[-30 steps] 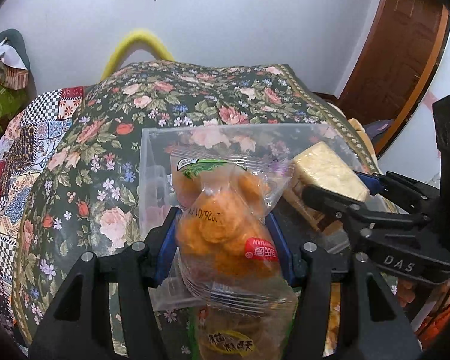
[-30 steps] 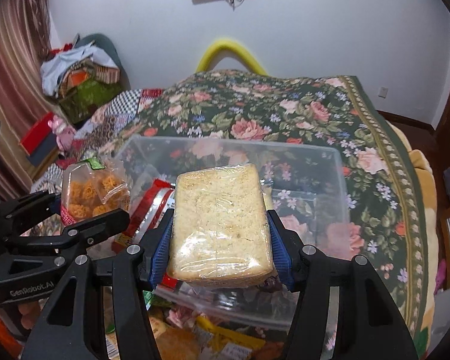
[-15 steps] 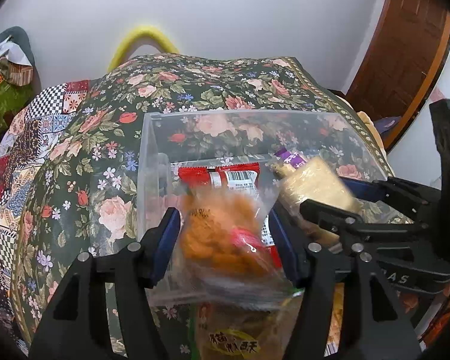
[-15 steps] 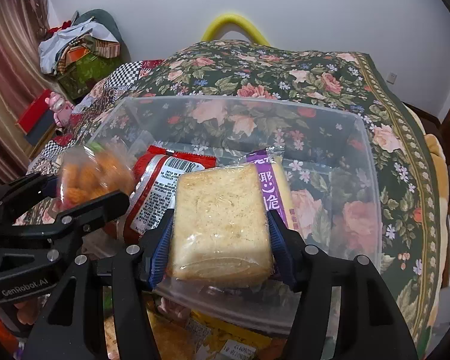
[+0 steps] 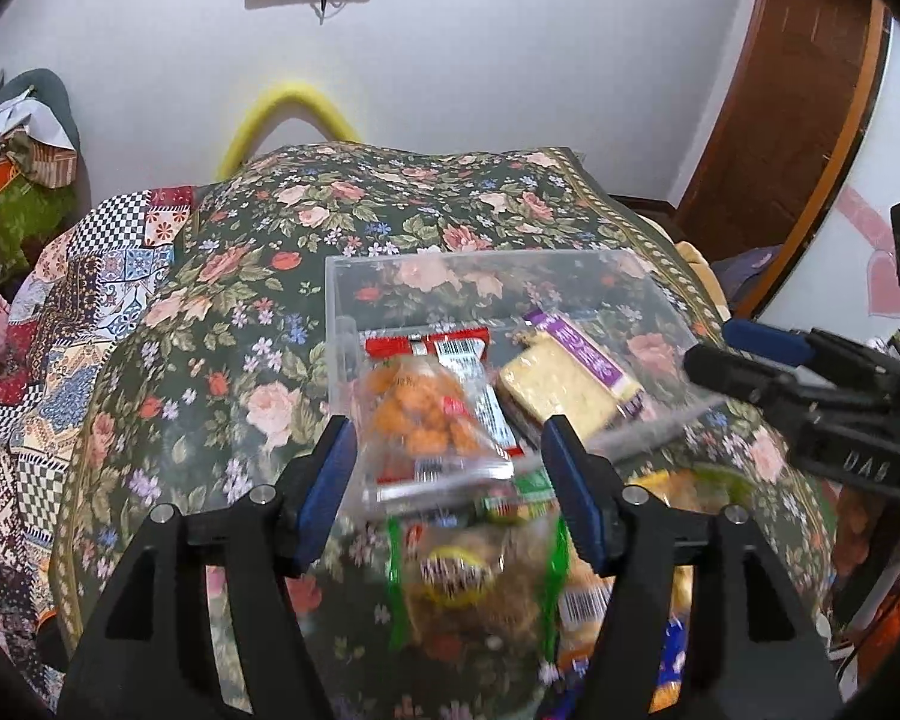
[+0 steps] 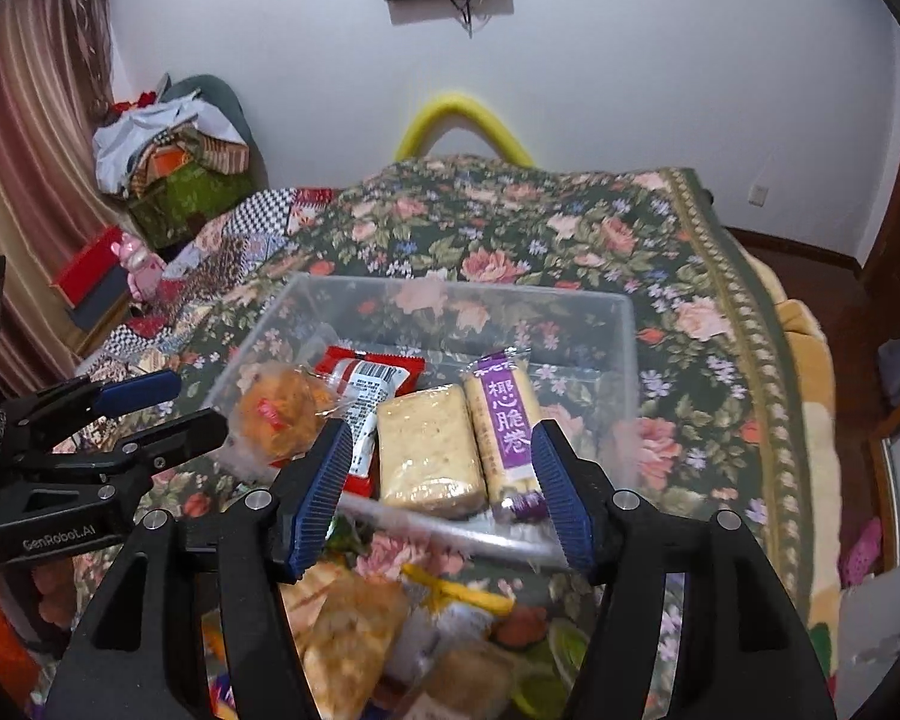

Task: Organize snacks
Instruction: 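Lower the puff bag with the left tool while the right tool lowers the bread loaf into the box, then grasp the blue cracker bag with the left tool while the right tool grasps the tall biscuit roll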

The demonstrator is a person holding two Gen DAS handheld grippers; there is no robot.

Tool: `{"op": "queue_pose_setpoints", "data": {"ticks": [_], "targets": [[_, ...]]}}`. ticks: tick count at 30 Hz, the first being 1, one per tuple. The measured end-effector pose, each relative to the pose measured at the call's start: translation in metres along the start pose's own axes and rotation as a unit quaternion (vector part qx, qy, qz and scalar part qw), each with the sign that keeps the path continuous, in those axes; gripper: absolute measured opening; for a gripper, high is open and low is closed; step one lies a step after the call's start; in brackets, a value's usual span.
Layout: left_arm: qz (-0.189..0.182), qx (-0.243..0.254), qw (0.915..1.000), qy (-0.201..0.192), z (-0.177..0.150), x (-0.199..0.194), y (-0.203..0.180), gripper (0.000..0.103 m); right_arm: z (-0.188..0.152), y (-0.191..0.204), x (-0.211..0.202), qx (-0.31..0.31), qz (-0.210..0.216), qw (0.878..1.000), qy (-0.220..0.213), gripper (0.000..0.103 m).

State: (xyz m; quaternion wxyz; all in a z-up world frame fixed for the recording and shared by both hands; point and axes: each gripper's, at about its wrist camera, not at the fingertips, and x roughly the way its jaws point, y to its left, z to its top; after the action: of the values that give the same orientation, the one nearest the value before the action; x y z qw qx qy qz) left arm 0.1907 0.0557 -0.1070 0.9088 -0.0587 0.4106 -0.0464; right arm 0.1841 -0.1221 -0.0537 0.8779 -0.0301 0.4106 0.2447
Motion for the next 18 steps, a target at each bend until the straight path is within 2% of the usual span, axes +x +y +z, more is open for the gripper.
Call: {"op": "queue_pose_setpoints", "data": {"ticks": [8,13,18], "targets": [[-0.006,0.017,0.9998,0.005,-0.033,-0.031,-0.010,0.073,-0.026,-0.002,-0.036,0.001,-0.009,1.000,-0.017,0.059],[-0.013,0.016,0.9997,0.012,-0.059,-0.038,-0.021,0.073,-0.052,-0.003,-0.044,0.005,-0.019,1.000,-0.010,0.060],[-0.027,0.018,0.9986,0.041,-0.088,-0.031,-0.039,0.073,-0.088,-0.007,-0.045,0.027,-0.019,0.999,0.009,0.060]]}}
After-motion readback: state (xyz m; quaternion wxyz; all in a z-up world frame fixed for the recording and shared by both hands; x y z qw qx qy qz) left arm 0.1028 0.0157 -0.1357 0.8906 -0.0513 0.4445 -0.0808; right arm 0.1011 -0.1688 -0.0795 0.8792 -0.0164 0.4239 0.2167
